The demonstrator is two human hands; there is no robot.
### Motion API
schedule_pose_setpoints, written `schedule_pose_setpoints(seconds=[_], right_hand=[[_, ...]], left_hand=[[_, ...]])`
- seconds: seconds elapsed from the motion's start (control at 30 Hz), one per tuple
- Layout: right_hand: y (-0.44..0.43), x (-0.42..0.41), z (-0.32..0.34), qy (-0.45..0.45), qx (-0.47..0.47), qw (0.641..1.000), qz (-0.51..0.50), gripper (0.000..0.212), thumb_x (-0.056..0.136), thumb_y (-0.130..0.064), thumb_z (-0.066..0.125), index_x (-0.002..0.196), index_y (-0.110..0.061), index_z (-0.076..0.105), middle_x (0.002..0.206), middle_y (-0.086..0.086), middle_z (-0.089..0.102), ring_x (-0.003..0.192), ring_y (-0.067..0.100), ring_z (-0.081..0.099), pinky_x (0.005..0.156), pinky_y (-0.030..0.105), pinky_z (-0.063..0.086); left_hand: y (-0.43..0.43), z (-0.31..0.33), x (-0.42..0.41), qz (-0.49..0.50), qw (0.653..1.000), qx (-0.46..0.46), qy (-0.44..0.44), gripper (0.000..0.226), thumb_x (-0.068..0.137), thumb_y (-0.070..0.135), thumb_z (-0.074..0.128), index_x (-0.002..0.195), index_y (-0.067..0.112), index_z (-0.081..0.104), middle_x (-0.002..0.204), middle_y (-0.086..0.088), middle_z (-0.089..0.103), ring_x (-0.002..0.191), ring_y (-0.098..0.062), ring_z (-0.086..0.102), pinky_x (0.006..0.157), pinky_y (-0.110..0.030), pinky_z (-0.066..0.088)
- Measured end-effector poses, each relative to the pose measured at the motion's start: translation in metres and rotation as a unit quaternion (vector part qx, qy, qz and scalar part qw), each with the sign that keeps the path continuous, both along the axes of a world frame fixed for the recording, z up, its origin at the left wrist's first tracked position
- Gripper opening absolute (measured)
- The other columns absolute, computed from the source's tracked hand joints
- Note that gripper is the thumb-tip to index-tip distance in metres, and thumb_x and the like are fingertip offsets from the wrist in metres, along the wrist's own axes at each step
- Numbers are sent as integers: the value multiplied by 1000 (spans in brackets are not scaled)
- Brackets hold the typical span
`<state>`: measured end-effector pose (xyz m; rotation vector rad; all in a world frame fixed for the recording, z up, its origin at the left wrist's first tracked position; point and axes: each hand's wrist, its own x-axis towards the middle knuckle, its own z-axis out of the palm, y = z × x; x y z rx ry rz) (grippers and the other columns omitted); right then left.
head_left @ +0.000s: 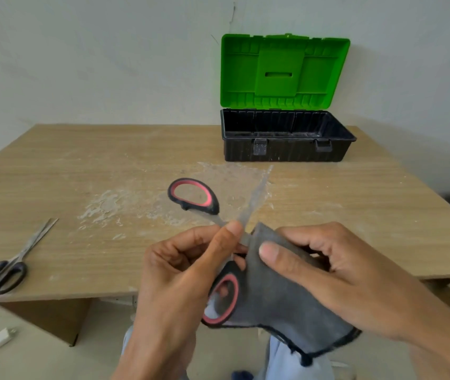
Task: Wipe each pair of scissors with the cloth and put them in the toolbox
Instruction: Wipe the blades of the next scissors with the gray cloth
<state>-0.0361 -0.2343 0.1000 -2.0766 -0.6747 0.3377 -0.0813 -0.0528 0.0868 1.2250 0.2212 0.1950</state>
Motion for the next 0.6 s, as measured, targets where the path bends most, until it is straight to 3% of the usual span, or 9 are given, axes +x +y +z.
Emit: schedule_pose_setpoints(seconds=[0.03, 0.1, 0.17, 0.27, 0.33, 0.43, 0.5, 0.6], right_hand=[[-3, 0, 1, 24, 13, 1000, 13, 46, 96, -63, 63, 97, -20, 77, 72, 5, 68, 62, 25, 63, 56, 35, 47], [-6, 0, 4, 49, 46, 997, 25, 27, 93, -49, 74, 113, -31, 78, 92, -11, 79, 82, 4, 75, 73, 17, 57], [-8, 1, -1, 13, 69, 997, -26, 24, 88, -46, 81, 109, -36, 80, 101, -12, 82, 94, 7, 78, 83, 26, 64], [-3, -2, -2, -51, 90, 992, -69, 16, 84, -42, 76, 94, -32, 85, 86, -8, 82, 80, 11, 79, 74, 32, 63], [0, -3, -3, -68, 92, 991, -76, 23, 90, -47, 71, 92, -30, 86, 79, -5, 81, 72, 17, 78, 67, 30, 61], [-1, -3, -8, -50, 86, 992, -73, 37, 93, -64, 64, 100, -34, 85, 79, 17, 78, 74, 48, 71, 63, 54, 57], [-3, -2, -10, -52, 104, 989, -87, 35, 92, -64, 62, 103, -40, 84, 82, 29, 74, 74, 55, 68, 62, 62, 54], [-4, -2, -10, -63, 114, 987, -96, 39, 93, -62, 59, 99, -32, 84, 71, 27, 66, 60, 47, 60, 52, 51, 48]], left_hand=[[3, -1, 0, 1, 1000, -12, 9, 24, 65, 29, 78, 63, 5, 74, 63, -15, 69, 53, -20, 63, 52, -24, 51], [7, -2, -1, 3, 999, -27, 22, 25, 65, 29, 77, 64, 4, 74, 64, -16, 69, 52, -20, 62, 51, -24, 51], [7, -4, -1, 5, 999, -30, 24, 24, 64, 30, 78, 64, 6, 75, 67, -17, 71, 55, -22, 64, 54, -29, 53], [3, -3, 0, 17, 1000, -9, 2, 22, 65, 30, 78, 65, 8, 76, 70, -16, 74, 57, -23, 66, 63, -34, 52], [3, -2, 0, 19, 999, 19, -22, 21, 66, 29, 77, 66, 8, 76, 70, -16, 74, 58, -23, 67, 62, -32, 53], [6, -2, -1, 24, 998, 50, -39, 21, 67, 29, 77, 65, 8, 77, 68, -15, 74, 57, -21, 68, 56, -28, 54], [7, -1, -1, 26, 997, 64, -46, 21, 68, 30, 76, 65, 9, 77, 67, -14, 74, 58, -19, 69, 56, -24, 54], [3, -2, -2, 23, 995, 80, -53, 20, 69, 30, 76, 65, 10, 77, 67, -14, 74, 60, -22, 68, 59, -33, 53]])
